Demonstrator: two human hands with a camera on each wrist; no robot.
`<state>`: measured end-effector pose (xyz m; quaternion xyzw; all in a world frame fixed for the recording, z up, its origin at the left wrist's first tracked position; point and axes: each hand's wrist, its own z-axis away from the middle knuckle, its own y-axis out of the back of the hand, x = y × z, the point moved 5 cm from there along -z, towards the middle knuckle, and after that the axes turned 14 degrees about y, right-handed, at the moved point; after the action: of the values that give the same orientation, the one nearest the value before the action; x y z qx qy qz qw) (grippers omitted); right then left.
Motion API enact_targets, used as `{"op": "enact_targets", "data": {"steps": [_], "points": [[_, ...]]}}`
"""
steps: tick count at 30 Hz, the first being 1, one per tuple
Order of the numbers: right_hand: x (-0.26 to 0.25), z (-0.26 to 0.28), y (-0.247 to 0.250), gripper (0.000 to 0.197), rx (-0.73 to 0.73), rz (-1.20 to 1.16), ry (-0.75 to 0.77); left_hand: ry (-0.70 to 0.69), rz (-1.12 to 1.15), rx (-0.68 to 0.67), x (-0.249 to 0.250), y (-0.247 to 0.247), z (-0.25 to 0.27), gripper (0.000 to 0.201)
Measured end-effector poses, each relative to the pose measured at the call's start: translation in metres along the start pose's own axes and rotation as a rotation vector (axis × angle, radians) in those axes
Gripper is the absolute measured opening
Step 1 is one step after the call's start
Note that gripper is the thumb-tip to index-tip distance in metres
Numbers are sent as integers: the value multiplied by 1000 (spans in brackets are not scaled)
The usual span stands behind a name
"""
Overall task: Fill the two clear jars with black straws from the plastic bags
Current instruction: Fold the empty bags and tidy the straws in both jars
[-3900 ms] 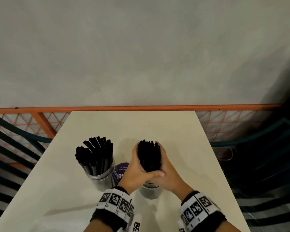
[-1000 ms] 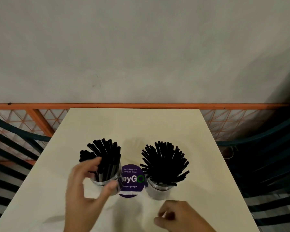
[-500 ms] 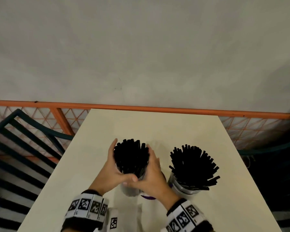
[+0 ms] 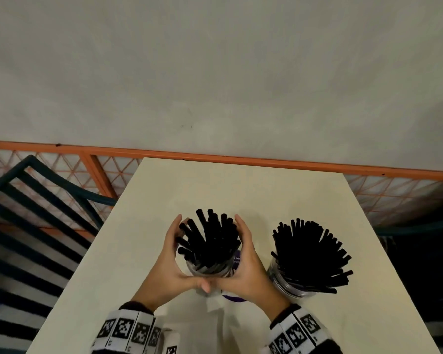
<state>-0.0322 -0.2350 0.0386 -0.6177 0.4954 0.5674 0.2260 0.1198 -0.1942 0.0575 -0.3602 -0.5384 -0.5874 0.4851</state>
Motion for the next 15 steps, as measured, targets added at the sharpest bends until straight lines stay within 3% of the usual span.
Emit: {"op": "enact_targets", "data": {"steps": [5,7,10,15], "points": [[0,-7,-2,126,-44,-27,5,9,-38,-76,7,-1,-8,135],[-8,-16,-6,109,-70,40,57,4,-18,-97,13,-10,-12,131],[-26,-26,-8,76,-57,116,118,-10,16,-47,19,-20,-14,102],[-35,-25,-8,64,-60,77,125,-14,90,48,17,-20,-10,90]]}}
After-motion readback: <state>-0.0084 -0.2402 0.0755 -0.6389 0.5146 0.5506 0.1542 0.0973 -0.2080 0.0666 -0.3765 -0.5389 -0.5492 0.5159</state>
